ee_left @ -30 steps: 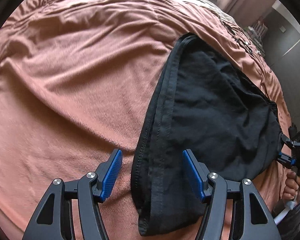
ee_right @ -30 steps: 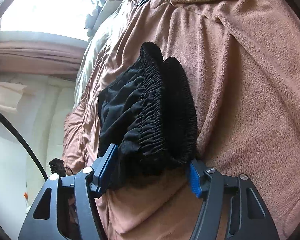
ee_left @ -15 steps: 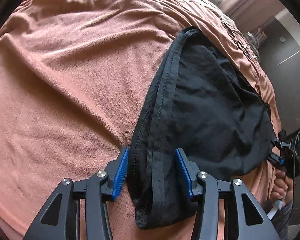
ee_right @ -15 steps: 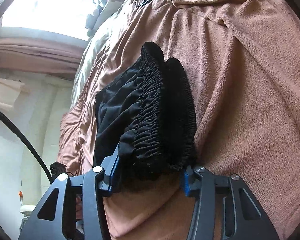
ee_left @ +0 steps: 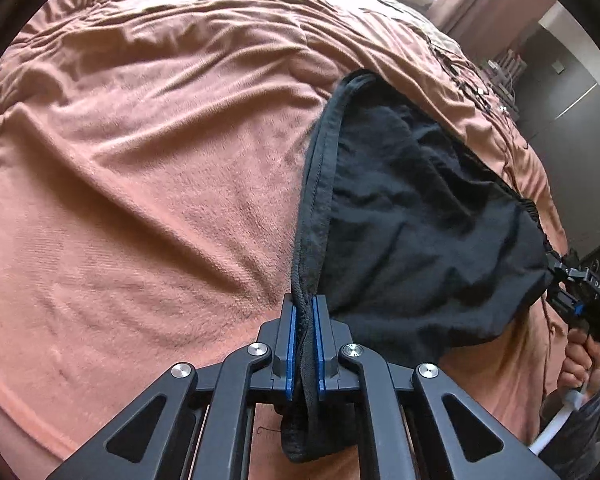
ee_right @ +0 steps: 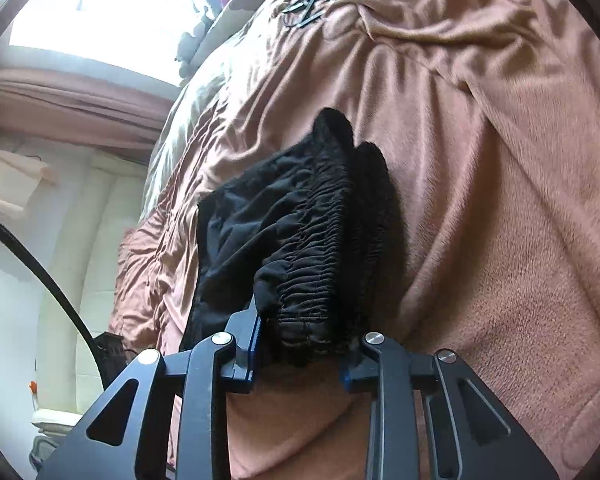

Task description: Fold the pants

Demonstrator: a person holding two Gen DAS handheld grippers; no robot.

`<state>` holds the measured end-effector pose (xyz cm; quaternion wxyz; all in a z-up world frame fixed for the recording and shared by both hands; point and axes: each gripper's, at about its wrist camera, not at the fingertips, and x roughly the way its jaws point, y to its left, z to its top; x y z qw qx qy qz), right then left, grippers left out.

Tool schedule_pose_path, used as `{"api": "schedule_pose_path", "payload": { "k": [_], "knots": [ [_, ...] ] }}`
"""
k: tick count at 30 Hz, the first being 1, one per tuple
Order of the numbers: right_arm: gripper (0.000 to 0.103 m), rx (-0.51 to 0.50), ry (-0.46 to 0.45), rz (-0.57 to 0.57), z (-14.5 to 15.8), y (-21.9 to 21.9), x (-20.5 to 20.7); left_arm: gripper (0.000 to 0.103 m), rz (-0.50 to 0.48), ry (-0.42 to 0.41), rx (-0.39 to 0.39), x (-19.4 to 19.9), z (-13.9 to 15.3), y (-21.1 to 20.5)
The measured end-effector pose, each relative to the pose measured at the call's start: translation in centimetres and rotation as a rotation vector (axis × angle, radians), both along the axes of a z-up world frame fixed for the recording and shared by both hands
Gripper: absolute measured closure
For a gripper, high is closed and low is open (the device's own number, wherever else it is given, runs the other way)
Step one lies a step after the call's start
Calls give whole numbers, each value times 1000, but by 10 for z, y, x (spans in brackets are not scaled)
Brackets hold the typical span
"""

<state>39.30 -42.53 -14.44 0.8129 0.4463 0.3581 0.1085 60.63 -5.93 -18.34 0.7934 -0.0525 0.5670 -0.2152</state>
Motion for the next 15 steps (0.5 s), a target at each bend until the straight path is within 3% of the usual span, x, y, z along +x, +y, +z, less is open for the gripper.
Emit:
{"api": "schedule_pose_path", "payload": {
  "k": [15],
  "knots": [
    [79,-51,23,46,35,14,-32,96,44,23,-73,-39,45,27]
  ]
}}
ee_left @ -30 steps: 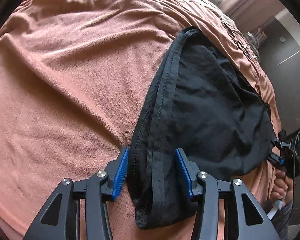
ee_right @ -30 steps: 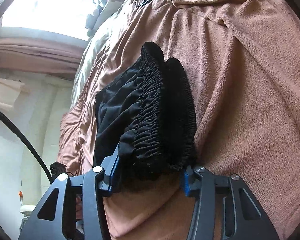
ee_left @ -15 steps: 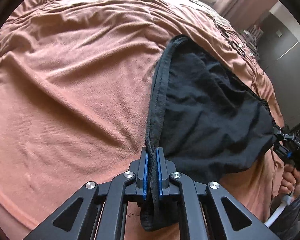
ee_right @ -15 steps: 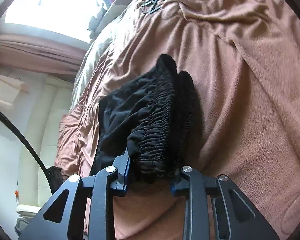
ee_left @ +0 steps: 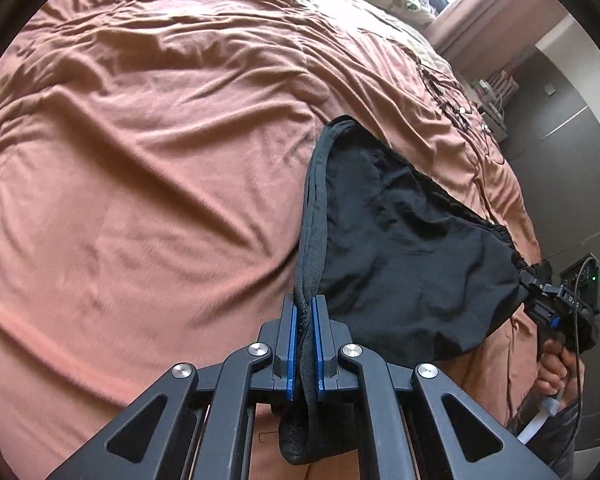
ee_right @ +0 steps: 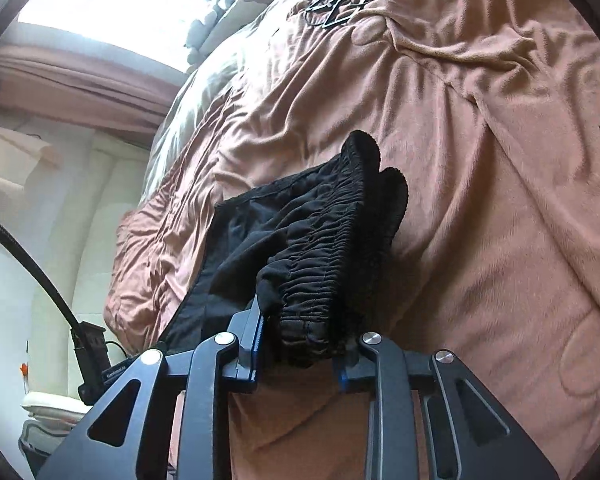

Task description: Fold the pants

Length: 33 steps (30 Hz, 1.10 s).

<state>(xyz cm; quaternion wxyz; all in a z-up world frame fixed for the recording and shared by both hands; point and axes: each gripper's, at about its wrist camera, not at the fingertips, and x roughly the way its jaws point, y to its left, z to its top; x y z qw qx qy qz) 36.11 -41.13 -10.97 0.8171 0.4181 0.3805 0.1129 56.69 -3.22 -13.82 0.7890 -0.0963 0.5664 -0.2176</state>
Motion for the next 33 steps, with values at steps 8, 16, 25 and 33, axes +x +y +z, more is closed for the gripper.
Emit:
{"api": "schedule_pose_path", "payload": {
  "k": [8,16,25,33],
  "knots": [
    [79,-10,21,52,10,19,-24,96,36,13,-21,-51,14,32],
    [79,-34,38,138,13,39,-44,96,105,29,-37,-113,13,66],
    [79,-59,68,217,10,57,-50,96,159,44,-40,-173,9,91],
    [79,-136,72,292,12,65,-45,96,181,85,-72,-222,-4,101]
  ]
}}
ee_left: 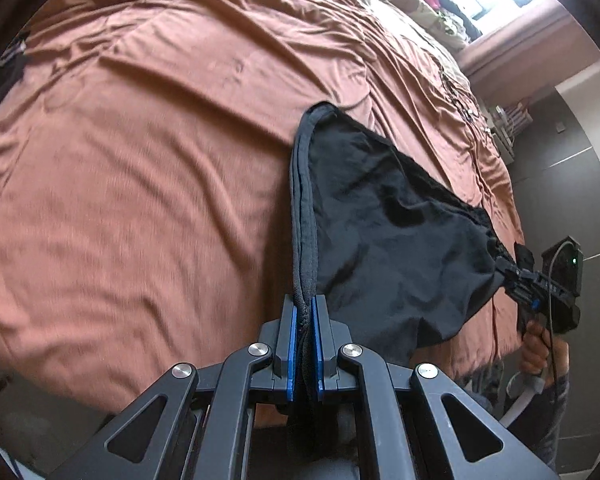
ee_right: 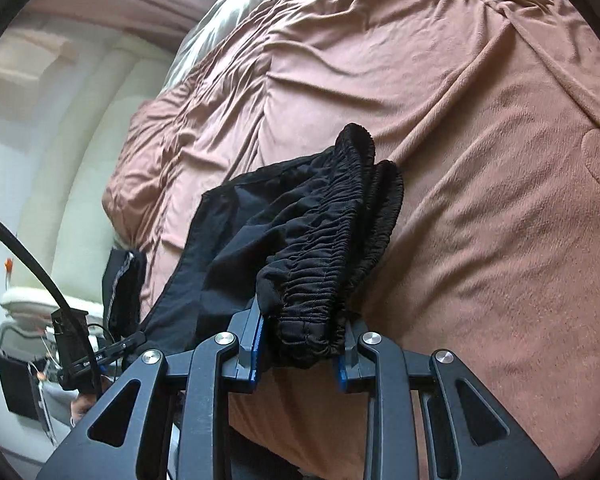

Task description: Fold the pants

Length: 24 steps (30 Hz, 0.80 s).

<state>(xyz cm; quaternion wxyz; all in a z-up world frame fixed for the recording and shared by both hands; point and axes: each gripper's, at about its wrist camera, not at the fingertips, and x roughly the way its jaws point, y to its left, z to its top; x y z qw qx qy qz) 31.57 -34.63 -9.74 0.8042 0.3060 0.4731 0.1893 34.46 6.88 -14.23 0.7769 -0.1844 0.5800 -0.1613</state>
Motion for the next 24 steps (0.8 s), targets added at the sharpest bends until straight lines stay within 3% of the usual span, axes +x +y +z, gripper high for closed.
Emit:
{"api": "schedule_pose_path", "payload": {
  "k": [9,13,17,19,21,24],
  "knots": [
    [79,-152,-20,95,6,15,13,96,17,23,-57,-28,-14,-8],
    [79,-147,6,80,-2,10,18,95,20,42,-63,-27,-29,-8],
    [66,-155,76,47,-19,6,13,93,29,63,-80,-26,-44,-8],
    [59,-198,83,29,-17,3,5,83,22,52,-87,-27,-46,-9],
    [55,-217,64,19,-9,4,-1,59,36,43,-105,-28,-49,-6],
    [50,-266,19,-7,10,6,-16,47,57,9,-100,-30,-52,-2]
  ]
}}
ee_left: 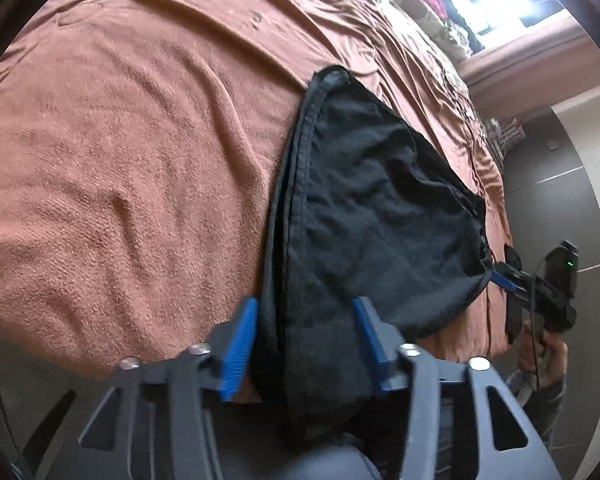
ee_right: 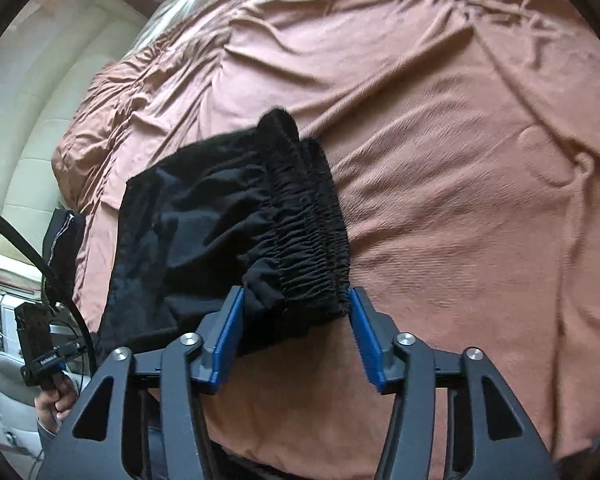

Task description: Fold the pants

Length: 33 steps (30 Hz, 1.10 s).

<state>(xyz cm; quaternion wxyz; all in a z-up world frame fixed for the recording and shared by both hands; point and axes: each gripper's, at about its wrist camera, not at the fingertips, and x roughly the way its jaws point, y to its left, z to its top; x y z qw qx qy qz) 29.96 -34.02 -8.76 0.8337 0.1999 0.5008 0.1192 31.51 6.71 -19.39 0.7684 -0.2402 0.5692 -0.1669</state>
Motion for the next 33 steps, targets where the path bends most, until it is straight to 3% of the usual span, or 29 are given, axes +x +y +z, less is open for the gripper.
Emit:
{"api": "schedule_pose_path", "payload": {
  "k": [4,7,16,25,27,29,33],
  "knots": [
    [30,-89,-69,-21,23,13,-21,47,39,0,-34,-2,-7,8],
    [23,-148,-115,-25,32,30,-32,47,70,-4,-34,-5,-10,11],
    [22,-209,-173,70,35,83,-53,47,123,-26,-72,-13,-11,9],
    [22,-149,-230,129,31,112,-59,47,205,-27,-87,-17,-14,4],
    [23,-145,-226,149,29,117,-53,47,235,-34,-100,-18,-14,7],
    [37,-155,-223,168,26,125,-50,47,257,-34,-92,-20,-15,8],
    [51,-160,-194,209,14,143,-33,52,269,-20,-102,-18,-19,9]
  ]
}}
